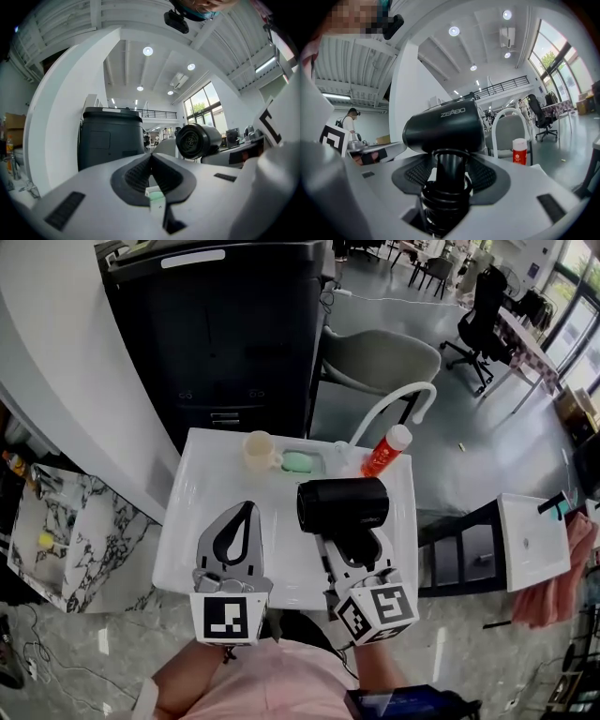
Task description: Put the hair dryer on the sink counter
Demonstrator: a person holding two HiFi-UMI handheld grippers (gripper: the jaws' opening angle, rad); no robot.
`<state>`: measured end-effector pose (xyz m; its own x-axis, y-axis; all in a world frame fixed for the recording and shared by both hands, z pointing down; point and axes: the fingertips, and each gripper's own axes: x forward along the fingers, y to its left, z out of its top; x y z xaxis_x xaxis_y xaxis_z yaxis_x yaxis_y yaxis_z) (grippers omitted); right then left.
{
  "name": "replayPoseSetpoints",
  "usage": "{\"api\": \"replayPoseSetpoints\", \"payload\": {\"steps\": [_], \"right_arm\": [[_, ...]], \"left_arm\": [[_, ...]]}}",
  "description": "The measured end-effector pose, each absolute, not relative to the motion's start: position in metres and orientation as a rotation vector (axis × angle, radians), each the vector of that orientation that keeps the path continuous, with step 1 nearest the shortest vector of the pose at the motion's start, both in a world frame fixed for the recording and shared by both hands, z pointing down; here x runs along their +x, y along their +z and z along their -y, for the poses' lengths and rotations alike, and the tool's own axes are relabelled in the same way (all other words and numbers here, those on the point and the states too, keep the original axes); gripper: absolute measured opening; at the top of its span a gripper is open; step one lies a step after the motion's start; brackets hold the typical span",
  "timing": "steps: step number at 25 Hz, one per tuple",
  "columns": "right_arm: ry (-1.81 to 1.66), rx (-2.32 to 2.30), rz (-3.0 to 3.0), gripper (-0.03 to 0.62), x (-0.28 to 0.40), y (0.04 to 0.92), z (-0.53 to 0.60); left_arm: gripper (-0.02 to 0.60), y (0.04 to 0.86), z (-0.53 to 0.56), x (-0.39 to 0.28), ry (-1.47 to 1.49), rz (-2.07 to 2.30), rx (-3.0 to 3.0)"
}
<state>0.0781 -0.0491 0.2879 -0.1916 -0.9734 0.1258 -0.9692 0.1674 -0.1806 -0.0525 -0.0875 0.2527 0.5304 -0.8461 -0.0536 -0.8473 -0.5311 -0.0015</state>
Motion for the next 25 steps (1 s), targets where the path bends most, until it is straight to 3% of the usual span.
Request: {"api": "replayPoseSetpoints", "payload": {"steps": [25], "right_arm": [[-0.706, -1.939, -2.538, 0.247, 0.082, 0.393, 0.089]], "left_arm": [[0.009, 0.317, 0.121, -0.054, -0.134, -1.692, -2.735]]}}
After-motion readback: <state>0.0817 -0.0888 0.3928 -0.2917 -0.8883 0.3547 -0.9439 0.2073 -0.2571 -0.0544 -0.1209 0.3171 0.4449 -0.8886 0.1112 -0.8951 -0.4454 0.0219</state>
